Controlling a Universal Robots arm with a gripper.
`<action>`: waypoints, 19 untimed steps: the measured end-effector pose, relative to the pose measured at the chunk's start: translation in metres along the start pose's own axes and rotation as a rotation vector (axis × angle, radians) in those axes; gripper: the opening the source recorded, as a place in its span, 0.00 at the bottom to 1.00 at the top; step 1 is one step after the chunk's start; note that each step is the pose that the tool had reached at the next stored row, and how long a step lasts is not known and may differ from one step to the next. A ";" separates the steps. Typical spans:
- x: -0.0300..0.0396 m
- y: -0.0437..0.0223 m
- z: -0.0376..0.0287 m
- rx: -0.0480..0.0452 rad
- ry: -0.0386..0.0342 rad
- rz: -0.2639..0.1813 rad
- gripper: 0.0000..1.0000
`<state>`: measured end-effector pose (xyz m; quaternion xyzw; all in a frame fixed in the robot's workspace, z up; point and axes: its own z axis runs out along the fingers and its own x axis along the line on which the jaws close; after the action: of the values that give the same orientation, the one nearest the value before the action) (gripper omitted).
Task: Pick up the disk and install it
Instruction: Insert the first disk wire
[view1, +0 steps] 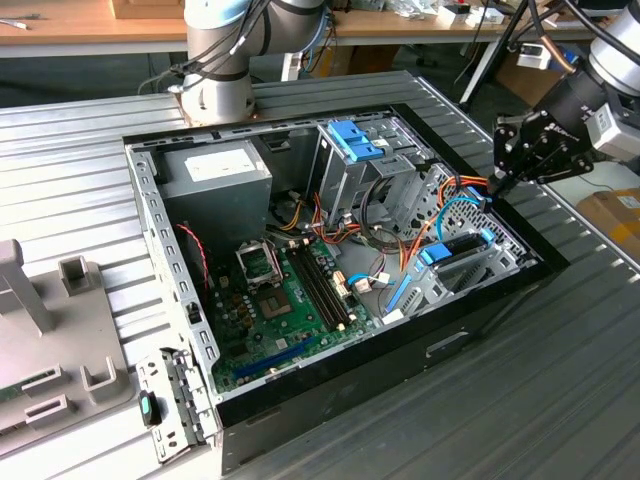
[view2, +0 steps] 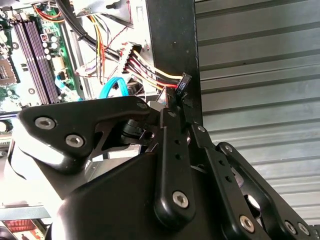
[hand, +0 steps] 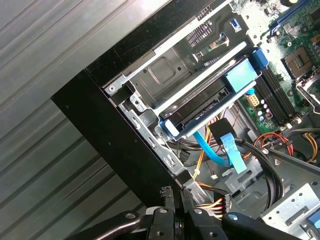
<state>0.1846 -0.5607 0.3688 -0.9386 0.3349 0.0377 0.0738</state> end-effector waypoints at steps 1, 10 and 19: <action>0.0000 0.0000 0.0000 0.0000 0.0000 0.000 0.17; -0.0067 0.0054 -0.0002 0.0005 0.0006 0.002 0.16; -0.0105 0.0086 -0.0001 0.0144 0.0157 0.126 0.16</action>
<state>0.1710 -0.5607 0.3692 -0.9153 0.3943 0.0325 0.0754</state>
